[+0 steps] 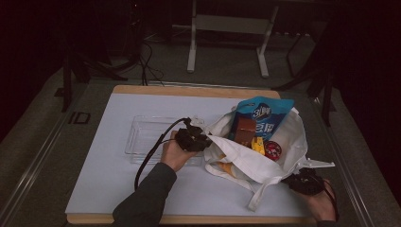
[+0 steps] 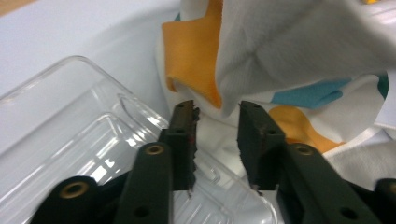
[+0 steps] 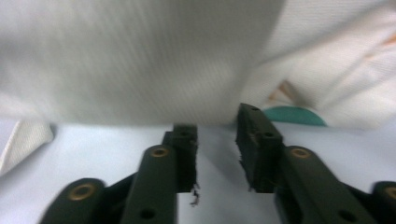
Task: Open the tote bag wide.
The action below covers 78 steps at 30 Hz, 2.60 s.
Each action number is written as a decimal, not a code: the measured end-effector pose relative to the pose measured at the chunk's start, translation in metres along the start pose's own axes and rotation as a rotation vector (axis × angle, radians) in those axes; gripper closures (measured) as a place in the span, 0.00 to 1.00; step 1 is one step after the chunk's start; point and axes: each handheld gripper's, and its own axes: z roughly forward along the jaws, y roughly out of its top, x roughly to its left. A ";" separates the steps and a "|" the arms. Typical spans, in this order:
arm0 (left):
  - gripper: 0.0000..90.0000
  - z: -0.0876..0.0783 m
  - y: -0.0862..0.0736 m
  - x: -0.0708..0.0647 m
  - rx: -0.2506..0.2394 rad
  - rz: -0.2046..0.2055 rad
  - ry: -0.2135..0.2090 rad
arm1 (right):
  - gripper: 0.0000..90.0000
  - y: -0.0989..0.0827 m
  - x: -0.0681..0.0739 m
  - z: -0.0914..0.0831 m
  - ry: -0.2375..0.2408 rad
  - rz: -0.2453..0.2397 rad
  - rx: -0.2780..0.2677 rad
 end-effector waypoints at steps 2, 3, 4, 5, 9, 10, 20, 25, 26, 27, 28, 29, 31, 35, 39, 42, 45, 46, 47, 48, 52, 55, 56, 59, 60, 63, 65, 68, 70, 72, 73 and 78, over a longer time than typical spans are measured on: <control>0.68 -0.005 -0.001 0.001 -0.013 0.000 -0.003 | 0.70 -0.001 -0.002 -0.006 -0.020 0.000 -0.010; 0.66 -0.008 -0.001 0.002 -0.021 0.001 -0.004 | 0.69 -0.002 -0.003 -0.009 -0.020 0.004 -0.019; 0.66 -0.010 -0.001 0.002 -0.030 0.002 -0.005 | 0.67 -0.002 -0.003 -0.012 -0.020 0.009 -0.024; 0.64 -0.013 -0.002 0.002 -0.041 0.006 -0.012 | 0.66 -0.001 -0.004 -0.015 -0.025 0.006 -0.031; 0.60 -0.024 -0.002 0.002 -0.067 0.014 -0.023 | 0.64 0.001 -0.006 -0.030 -0.041 0.013 -0.060; 0.59 -0.026 -0.002 0.002 -0.073 0.014 -0.020 | 0.63 0.002 -0.006 -0.034 -0.043 0.013 -0.067; 0.57 -0.056 -0.006 0.000 -0.129 0.033 -0.014 | 0.58 0.007 -0.002 -0.060 -0.077 0.006 -0.085; 0.57 -0.072 -0.002 -0.004 -0.183 0.035 -0.031 | 0.57 0.011 -0.001 -0.076 -0.065 0.014 -0.144; 0.57 -0.074 0.000 -0.005 -0.189 0.041 -0.034 | 0.56 0.013 0.000 -0.080 -0.064 0.010 -0.158; 0.57 -0.076 0.002 -0.006 -0.198 0.039 -0.037 | 0.55 0.016 0.002 -0.083 -0.066 0.009 -0.172; 0.56 -0.077 0.005 -0.007 -0.202 0.041 -0.035 | 0.55 0.019 0.003 -0.087 -0.064 0.006 -0.186; 0.56 -0.077 0.007 -0.008 -0.206 0.043 -0.030 | 0.55 0.022 0.005 -0.090 -0.062 0.001 -0.199; 0.56 -0.078 0.013 -0.010 -0.210 0.048 -0.026 | 0.55 0.030 0.007 -0.097 -0.060 -0.010 -0.228; 0.56 -0.077 0.024 -0.011 -0.218 0.050 -0.007 | 0.55 0.046 0.011 -0.107 -0.062 -0.024 -0.273; 0.60 -0.071 0.034 -0.009 -0.216 0.041 0.007 | 0.61 0.063 0.012 -0.109 -0.086 -0.032 -0.289; 0.64 -0.065 0.041 -0.007 -0.215 0.024 0.000 | 0.62 0.074 0.010 -0.108 -0.098 -0.019 -0.301; 0.67 -0.058 0.048 -0.007 -0.201 0.030 0.003 | 0.62 0.083 0.009 -0.109 -0.134 0.005 -0.318; 0.68 -0.056 0.050 -0.008 -0.193 0.034 0.006 | 0.62 0.086 0.008 -0.109 -0.143 0.015 -0.324; 0.69 -0.053 0.053 -0.010 -0.183 0.044 0.012 | 0.62 0.089 0.007 -0.109 -0.144 0.022 -0.328; 0.71 -0.049 0.054 -0.012 -0.171 0.051 0.024 | 0.65 0.091 0.007 -0.107 -0.150 0.029 -0.325; 0.86 -0.032 0.061 -0.020 -0.114 0.086 0.084 | 0.87 0.099 0.001 -0.091 -0.177 0.025 -0.286; 0.92 -0.018 0.065 -0.020 -0.082 0.092 0.125 | 0.92 0.101 -0.004 -0.078 -0.200 0.039 -0.271; 0.93 -0.014 0.065 -0.019 -0.077 0.084 0.133 | 0.93 0.102 -0.006 -0.073 -0.203 0.045 -0.264; 0.94 -0.004 0.064 -0.014 -0.068 0.055 0.142 | 0.93 0.102 -0.010 -0.058 -0.194 0.053 -0.229; 0.94 -0.002 0.064 -0.013 -0.061 0.054 0.142 | 0.93 0.101 -0.011 -0.053 -0.196 0.048 -0.212; 0.95 0.005 0.063 -0.012 -0.042 0.049 0.149 | 0.93 0.099 -0.016 -0.036 -0.186 0.063 -0.173; 0.95 0.010 0.063 -0.012 -0.029 0.051 0.150 | 0.93 0.097 -0.020 -0.025 -0.180 0.078 -0.148; 0.95 0.021 0.061 -0.015 0.012 0.075 0.157 | 0.93 0.092 -0.025 -0.011 -0.164 0.104 -0.118; 0.95 0.030 0.059 -0.018 0.044 0.087 0.153 | 0.93 0.091 -0.027 -0.007 -0.165 0.112 -0.109; 0.95 0.039 0.057 -0.020 0.072 0.092 0.162 | 0.93 0.090 -0.027 -0.005 -0.171 0.111 -0.097; 0.95 0.042 0.056 -0.020 0.081 0.087 0.164 | 0.93 0.090 -0.028 -0.004 -0.181 0.101 -0.085; 0.95 0.045 0.054 -0.020 0.096 0.069 0.163 | 0.93 0.085 -0.032 0.002 -0.204 0.089 -0.040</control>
